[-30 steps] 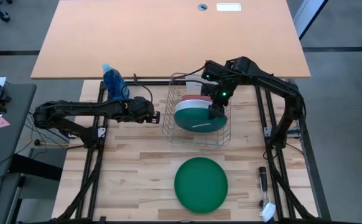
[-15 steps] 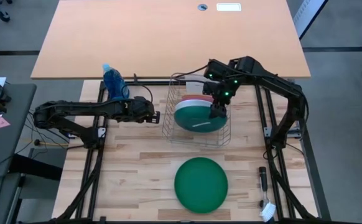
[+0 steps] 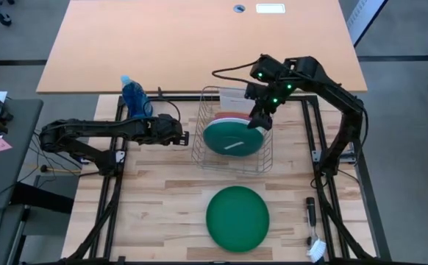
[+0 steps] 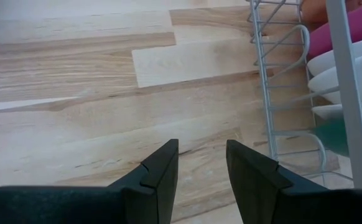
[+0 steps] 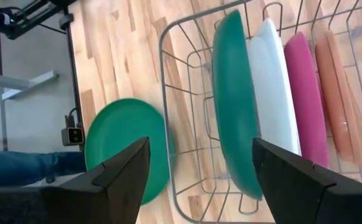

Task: Sort dishes
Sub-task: Put the green plate in the dish rack, then adjust the dish rack, then put the green plate in the dish rack

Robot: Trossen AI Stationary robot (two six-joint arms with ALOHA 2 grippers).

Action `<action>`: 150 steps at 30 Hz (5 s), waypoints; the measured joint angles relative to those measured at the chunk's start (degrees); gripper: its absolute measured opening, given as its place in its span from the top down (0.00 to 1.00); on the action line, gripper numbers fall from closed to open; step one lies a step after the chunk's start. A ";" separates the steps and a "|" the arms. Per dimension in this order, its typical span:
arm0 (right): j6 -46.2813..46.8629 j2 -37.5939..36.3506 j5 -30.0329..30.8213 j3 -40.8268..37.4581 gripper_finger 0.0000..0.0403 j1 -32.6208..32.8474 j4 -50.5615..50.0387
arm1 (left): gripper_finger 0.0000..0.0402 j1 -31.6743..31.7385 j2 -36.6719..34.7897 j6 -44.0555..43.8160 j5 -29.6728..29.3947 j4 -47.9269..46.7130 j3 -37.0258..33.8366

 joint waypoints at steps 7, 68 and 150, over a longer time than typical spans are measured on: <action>-0.68 0.07 0.00 0.14 0.30 0.00 -0.08 | 0.68 0.00 0.00 -1.41 -0.19 0.04 0.00; 26.89 -22.44 4.70 -69.01 0.82 -17.22 47.95 | 0.68 4.39 0.96 -0.02 2.51 11.17 -0.02; 30.00 -28.76 18.72 -43.84 0.45 52.35 15.05 | 0.68 -30.97 -1.38 10.46 -4.74 33.60 7.26</action>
